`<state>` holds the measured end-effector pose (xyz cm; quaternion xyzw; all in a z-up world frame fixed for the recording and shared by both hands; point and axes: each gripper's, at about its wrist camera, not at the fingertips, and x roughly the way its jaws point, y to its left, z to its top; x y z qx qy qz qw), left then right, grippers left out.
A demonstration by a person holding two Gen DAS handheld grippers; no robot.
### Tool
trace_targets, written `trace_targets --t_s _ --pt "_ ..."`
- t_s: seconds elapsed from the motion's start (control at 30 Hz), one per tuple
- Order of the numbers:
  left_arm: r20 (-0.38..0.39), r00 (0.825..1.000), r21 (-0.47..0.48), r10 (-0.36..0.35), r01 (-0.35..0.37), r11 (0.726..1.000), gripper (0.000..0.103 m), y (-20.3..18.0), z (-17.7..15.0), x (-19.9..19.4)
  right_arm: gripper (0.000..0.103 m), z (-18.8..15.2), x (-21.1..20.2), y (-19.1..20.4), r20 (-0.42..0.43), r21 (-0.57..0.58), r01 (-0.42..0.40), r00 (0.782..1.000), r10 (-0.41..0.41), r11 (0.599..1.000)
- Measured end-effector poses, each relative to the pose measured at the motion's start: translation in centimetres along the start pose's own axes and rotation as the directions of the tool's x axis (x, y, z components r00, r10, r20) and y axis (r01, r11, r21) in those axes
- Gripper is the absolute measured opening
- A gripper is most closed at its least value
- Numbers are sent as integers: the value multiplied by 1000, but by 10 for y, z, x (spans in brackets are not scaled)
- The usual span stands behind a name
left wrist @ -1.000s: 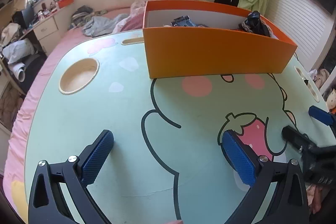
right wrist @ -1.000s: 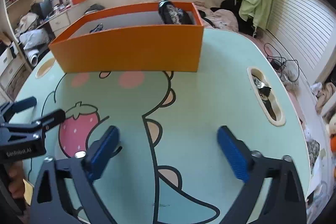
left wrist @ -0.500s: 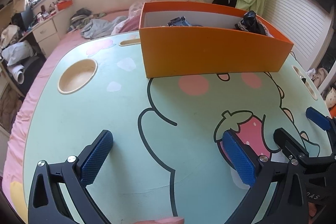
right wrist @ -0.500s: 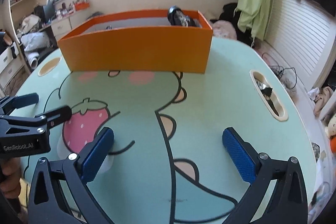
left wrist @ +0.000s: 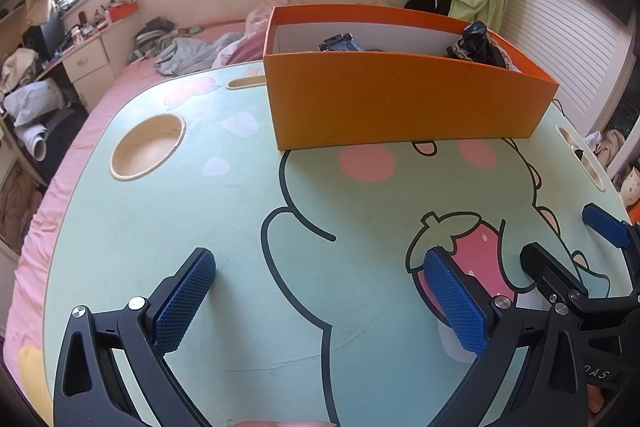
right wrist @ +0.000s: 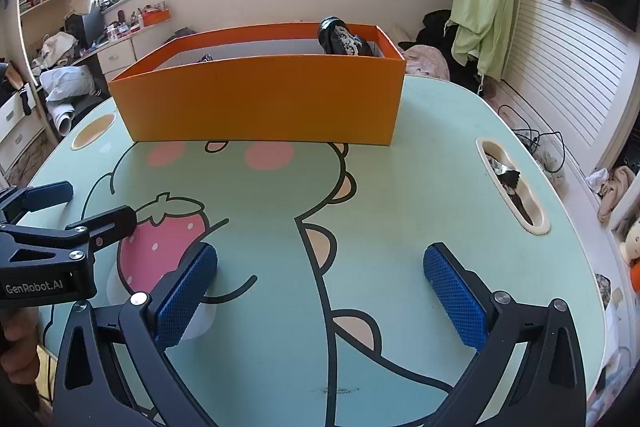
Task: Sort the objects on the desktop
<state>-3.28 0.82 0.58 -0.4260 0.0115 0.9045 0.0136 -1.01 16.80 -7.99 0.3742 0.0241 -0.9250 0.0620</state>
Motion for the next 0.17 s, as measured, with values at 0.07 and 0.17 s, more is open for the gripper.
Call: trace_targets --t_s 0.07,0.17 --pt "0 1000 0 0 0 1000 103 0 0 0 103 0 0 0 0 0 0 1000 0 1000" --pt "0 1000 0 -1 1 1000 103 -1 1 0 103 0 0 0 0 0 0 1000 0 1000"
